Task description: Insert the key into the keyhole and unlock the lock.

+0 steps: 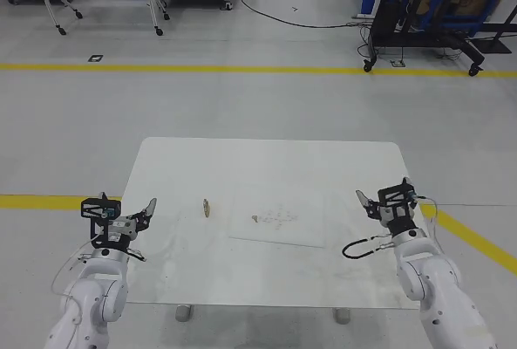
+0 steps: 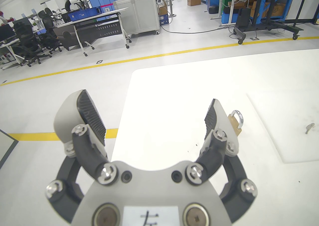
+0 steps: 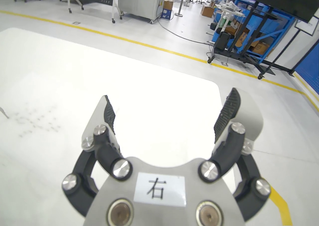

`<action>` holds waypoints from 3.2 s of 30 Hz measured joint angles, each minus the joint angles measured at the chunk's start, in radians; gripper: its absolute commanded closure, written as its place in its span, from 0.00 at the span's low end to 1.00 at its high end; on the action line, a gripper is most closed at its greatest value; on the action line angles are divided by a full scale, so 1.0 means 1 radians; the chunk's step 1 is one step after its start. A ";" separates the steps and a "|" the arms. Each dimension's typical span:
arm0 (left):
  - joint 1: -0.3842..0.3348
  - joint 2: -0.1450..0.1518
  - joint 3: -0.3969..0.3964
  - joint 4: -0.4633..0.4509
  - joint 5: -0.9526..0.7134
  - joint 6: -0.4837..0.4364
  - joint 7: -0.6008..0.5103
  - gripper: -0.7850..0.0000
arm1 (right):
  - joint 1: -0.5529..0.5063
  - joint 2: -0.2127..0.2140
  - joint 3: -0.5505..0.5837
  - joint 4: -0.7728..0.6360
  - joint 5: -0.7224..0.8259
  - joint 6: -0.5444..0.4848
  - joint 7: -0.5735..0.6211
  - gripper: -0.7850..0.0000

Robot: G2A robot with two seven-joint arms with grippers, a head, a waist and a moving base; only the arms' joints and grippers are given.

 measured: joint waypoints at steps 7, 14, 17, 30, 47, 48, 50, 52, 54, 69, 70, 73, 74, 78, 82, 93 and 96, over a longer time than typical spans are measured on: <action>0.000 0.000 0.000 0.000 0.000 0.000 0.000 0.00 | 0.201 -0.017 -0.187 0.159 -0.036 -0.211 0.082 0.00; 0.000 0.000 0.000 0.000 0.000 0.000 0.000 0.00 | 0.296 -0.033 -0.276 0.252 -0.023 -0.257 0.092 0.00; 0.000 0.000 0.000 0.000 0.000 0.000 0.000 0.00 | 0.295 -0.033 -0.275 0.250 -0.023 -0.256 0.092 0.00; 0.000 0.000 0.000 0.000 0.000 0.000 0.000 0.00 | 0.382 -0.058 -0.423 0.301 -0.091 -0.303 0.068 0.00; 0.000 0.000 0.000 0.000 0.000 0.000 0.000 0.00 | 0.553 -0.103 -0.596 0.525 -0.113 -0.477 -0.063 0.50; 0.000 0.000 0.000 0.000 0.000 0.000 0.000 0.00 | 0.565 -0.107 -0.607 0.541 -0.112 -0.483 -0.060 0.51; 0.000 0.000 0.000 0.000 0.000 0.000 0.000 0.00 | 0.591 -0.117 -0.633 0.576 -0.111 -0.490 -0.058 0.53; 0.000 0.000 0.000 0.000 0.000 0.000 0.000 0.00 | 0.612 -0.127 -0.652 0.609 -0.100 -0.493 -0.059 0.52; 0.000 0.000 0.000 0.000 0.000 0.000 0.000 0.00 | 0.628 -0.136 -0.669 0.636 -0.090 -0.495 -0.055 0.54; 0.000 0.000 0.000 0.000 0.000 0.000 0.000 0.00 | 0.731 -0.195 -0.763 0.793 -0.053 -0.503 -0.019 1.00; 0.000 0.000 0.000 0.000 0.000 0.000 0.000 0.00 | 0.732 -0.196 -0.763 0.796 -0.056 -0.503 -0.027 1.00; 0.000 0.000 0.000 0.000 0.000 0.000 0.000 0.00 | 0.733 -0.195 -0.761 0.797 -0.066 -0.507 -0.050 1.00; 0.000 0.000 0.000 0.000 0.000 0.000 0.000 0.00 | 0.732 -0.194 -0.760 0.794 -0.070 -0.509 -0.058 1.00; 0.000 0.000 0.000 0.000 0.000 0.000 0.000 0.00 | 0.722 -0.188 -0.756 0.775 -0.103 -0.505 -0.089 1.00; 0.000 0.000 0.000 0.000 0.000 0.000 0.000 0.00 | 0.708 -0.181 -0.749 0.748 -0.128 -0.498 -0.116 1.00; 0.004 -0.001 0.004 -0.009 0.008 0.002 0.006 0.00 | 0.707 -0.181 -0.749 0.747 -0.126 -0.497 -0.116 1.00; 0.027 -0.003 0.046 -0.059 0.082 0.014 0.002 0.00 | 0.697 -0.181 -0.750 0.733 -0.127 -0.487 -0.129 1.00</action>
